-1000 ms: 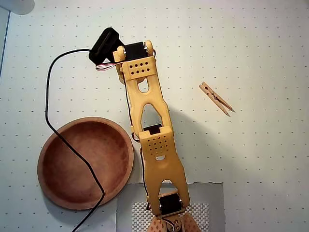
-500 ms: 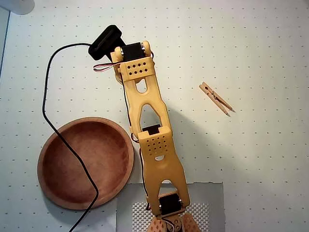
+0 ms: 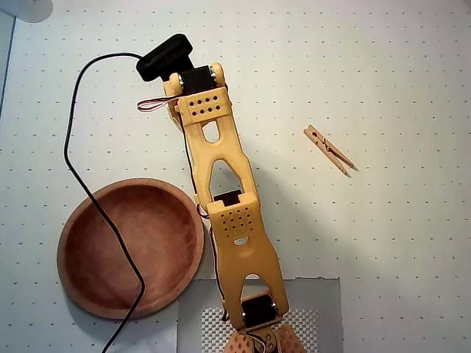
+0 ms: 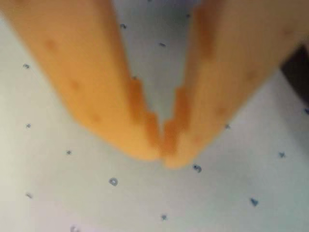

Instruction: Grasp a clothespin and put it in the bowl.

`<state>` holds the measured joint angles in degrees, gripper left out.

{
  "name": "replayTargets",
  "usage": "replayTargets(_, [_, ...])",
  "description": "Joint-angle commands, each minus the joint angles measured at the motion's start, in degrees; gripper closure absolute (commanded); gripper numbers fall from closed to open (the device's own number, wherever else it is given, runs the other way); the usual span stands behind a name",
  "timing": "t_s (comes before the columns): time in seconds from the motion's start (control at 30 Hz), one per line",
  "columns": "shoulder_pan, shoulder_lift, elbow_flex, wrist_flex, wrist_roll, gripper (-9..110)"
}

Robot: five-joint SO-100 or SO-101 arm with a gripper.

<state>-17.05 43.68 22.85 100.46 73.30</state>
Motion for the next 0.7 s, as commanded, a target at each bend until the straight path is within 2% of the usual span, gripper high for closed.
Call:
replayTargets(0.0, [0.18, 0.09, -2.99, -4.04, 1.23, 104])
replayTargets(0.37, [2.55, -8.09, -3.69, -13.45, 1.05, 104])
replayTargets(0.67, [2.81, -7.65, -3.34, -13.54, 0.97, 104])
